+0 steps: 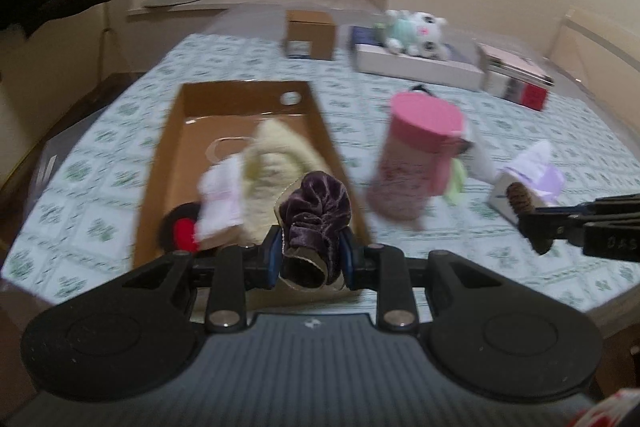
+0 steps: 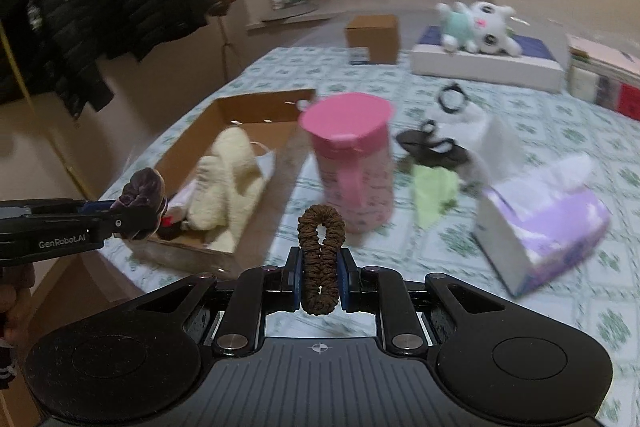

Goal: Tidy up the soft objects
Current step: 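Carry the scrunchie and hair tie over the cardboard box with both grippers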

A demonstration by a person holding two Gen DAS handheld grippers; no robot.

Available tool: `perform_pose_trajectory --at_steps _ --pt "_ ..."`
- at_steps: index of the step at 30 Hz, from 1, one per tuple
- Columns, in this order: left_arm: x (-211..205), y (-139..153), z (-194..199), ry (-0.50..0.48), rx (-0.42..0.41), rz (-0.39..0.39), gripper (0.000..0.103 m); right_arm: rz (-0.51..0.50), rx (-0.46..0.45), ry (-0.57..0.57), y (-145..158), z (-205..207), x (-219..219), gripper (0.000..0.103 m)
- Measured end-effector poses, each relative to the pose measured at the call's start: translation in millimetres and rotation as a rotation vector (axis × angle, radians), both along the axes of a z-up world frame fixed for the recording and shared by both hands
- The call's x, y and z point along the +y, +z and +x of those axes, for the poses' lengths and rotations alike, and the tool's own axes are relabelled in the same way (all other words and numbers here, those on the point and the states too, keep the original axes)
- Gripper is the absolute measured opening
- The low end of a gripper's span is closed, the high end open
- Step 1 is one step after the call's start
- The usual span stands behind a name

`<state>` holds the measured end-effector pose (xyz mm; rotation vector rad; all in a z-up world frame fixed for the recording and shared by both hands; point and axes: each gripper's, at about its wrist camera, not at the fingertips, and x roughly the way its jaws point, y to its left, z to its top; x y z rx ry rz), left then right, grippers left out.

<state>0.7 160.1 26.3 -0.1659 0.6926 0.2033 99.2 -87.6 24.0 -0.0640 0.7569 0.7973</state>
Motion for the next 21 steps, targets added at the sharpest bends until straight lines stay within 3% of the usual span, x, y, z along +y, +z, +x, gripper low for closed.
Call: perform_pose_trajectory --at_steps 8,21 --pt "43.2 -9.5 -6.9 0.076 0.017 0.014 0.026 -0.011 -0.004 0.108 -9.2 4.1 56.3 0.018" --pt "70.7 -28.6 7.6 0.082 0.035 0.016 0.027 -0.012 0.028 0.171 -28.4 18.4 120.2 0.018"
